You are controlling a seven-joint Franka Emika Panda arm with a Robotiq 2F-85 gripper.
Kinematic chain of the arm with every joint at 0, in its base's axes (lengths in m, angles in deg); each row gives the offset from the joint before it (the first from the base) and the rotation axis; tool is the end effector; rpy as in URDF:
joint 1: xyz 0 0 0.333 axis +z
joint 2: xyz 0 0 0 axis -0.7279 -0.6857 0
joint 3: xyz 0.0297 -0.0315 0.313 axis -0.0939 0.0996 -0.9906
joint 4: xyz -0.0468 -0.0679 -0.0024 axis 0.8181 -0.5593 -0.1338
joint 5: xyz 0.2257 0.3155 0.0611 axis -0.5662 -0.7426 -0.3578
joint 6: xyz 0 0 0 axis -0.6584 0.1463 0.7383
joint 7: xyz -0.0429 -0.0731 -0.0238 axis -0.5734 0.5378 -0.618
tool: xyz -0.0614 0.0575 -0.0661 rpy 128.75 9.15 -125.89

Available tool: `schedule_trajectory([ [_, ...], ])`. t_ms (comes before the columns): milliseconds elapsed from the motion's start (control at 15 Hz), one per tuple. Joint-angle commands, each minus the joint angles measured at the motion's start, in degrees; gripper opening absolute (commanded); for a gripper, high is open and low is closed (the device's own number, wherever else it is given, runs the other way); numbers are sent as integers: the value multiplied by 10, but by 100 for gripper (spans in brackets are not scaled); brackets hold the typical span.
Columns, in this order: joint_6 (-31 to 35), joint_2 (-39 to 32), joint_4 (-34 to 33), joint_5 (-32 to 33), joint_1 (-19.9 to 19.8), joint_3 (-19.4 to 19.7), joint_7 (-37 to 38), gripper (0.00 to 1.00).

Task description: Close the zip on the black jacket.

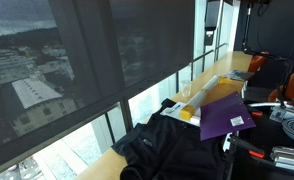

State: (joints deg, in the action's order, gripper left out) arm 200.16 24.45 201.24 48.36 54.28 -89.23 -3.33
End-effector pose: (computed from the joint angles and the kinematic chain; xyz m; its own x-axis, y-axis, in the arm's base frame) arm 0.4442 0.1536 0.4753 0.9592 0.2716 0.0793 0.2614 -0.9579 0.1190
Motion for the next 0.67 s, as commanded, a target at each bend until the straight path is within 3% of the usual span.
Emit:
schedule_trajectory([
  [0, 159, -45, 61, 65, -12, -10, 65, 100],
  [200, 254, -116, 77, 118, -25, -4, 114, 100],
  [600, 301, -273, 21, 179, -25, 46, 167, 100],
])
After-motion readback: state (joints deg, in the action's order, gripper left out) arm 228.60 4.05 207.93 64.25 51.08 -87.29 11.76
